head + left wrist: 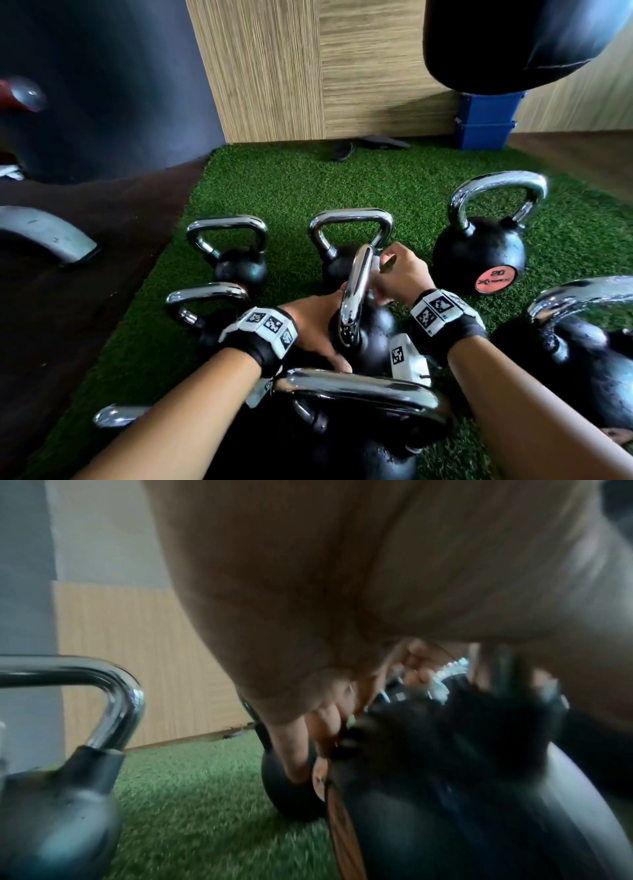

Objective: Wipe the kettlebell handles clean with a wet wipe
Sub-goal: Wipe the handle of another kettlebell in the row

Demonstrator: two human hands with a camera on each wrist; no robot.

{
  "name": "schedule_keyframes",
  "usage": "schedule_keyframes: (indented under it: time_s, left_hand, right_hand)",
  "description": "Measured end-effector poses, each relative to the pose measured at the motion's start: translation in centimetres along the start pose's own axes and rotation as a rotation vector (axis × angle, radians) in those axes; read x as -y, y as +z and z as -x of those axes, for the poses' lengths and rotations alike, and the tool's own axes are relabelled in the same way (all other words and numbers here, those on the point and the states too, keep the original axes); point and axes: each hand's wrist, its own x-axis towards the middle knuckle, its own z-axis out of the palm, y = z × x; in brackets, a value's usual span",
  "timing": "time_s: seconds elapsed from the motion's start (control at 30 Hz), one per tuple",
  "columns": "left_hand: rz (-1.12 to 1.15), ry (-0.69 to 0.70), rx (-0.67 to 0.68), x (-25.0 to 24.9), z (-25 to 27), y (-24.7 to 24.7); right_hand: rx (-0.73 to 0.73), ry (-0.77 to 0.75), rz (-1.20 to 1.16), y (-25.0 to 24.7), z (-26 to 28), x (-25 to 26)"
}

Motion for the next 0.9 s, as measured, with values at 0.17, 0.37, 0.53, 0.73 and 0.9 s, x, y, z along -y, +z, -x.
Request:
schedule_keyframes:
  time_s: [0.17,0.37,0.53,0.73,0.9]
  left_hand:
    - [0.115,-0.048,-0.054,-1.6,2.5,-3.6]
    - [-0.381,-0.193,-0.115,-4.8,1.3,-3.9]
    - [-0.273,-0.145,-0.055,-4.4,1.4,-4.5]
    - [-0.335,-0.139,-0.022,-3.8,1.8,-7.4]
    - [-0.357,-0.172,-0.227,-2.3,2.2,-7.7]
  right_hand:
    - [0.127,-0.384,0.383,-2.3,-0.2,2.5]
    - [0.133,-0.349,0.531,-2.0,-0.1,4.8]
    - [0.198,-0.239,0.477,-3.1,1.0,5.1]
    - [0.108,-0.115,0.489,-5.3,3.2,4.6]
    - [0.009,-0.083,0.538,-5.5,5.1,3.6]
